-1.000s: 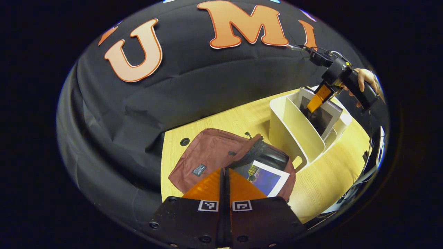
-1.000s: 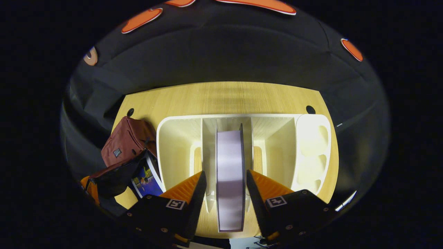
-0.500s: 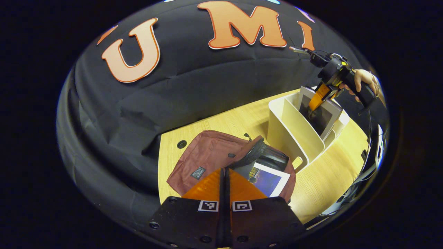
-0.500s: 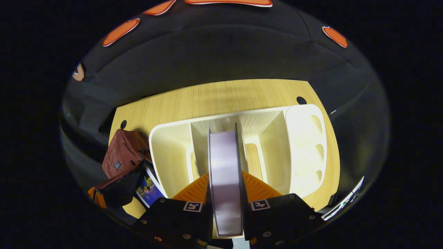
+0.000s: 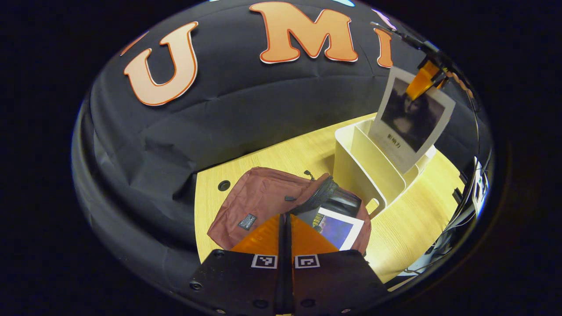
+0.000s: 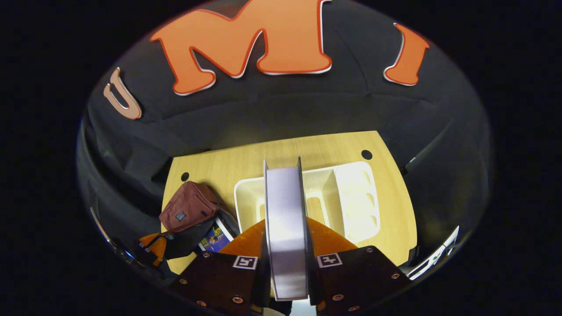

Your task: Open the schoolbag, grab two books from the bookshelf and put them into the schoolbag.

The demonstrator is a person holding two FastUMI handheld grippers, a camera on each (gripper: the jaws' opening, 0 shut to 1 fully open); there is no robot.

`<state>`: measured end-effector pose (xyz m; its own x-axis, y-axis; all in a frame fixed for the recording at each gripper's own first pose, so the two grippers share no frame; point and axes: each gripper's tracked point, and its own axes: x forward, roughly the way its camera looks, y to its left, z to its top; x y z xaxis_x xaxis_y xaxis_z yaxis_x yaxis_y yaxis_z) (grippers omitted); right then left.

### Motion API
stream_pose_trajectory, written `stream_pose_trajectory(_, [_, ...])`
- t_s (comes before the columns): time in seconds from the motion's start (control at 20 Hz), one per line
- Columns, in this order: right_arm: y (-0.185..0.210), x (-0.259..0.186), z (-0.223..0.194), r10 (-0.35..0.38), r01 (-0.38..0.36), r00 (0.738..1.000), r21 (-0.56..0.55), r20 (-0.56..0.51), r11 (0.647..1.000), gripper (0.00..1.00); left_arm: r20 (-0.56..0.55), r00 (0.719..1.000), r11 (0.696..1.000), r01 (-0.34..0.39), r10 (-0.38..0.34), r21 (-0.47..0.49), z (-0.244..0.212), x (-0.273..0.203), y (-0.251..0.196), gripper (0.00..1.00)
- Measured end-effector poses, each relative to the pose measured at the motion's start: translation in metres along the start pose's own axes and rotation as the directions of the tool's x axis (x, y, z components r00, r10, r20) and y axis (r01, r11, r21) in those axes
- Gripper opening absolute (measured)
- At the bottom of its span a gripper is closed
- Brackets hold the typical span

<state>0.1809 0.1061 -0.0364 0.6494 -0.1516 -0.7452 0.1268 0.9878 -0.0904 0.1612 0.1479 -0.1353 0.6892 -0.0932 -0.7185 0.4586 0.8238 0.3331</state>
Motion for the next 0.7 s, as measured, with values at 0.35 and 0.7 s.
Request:
stream_pose_trajectory(0.35, [0.002, -0.099, -0.034, 0.173, -0.198, 0.973, 0.168, 0.156, 0.966, 0.34, 0.008, 1.000, 1.000, 0.005, -0.005, -0.012, 0.002, -0.001, -0.002, 0.00])
stream_pose_trajectory(0.7, [0.041, -0.068, -0.133, 0.409, -0.447, 0.893, 0.474, 0.188, 0.759, 0.34, 0.003, 1.000, 1.000, 0.012, -0.012, 0.010, 0.005, -0.009, -0.008, 0.01])
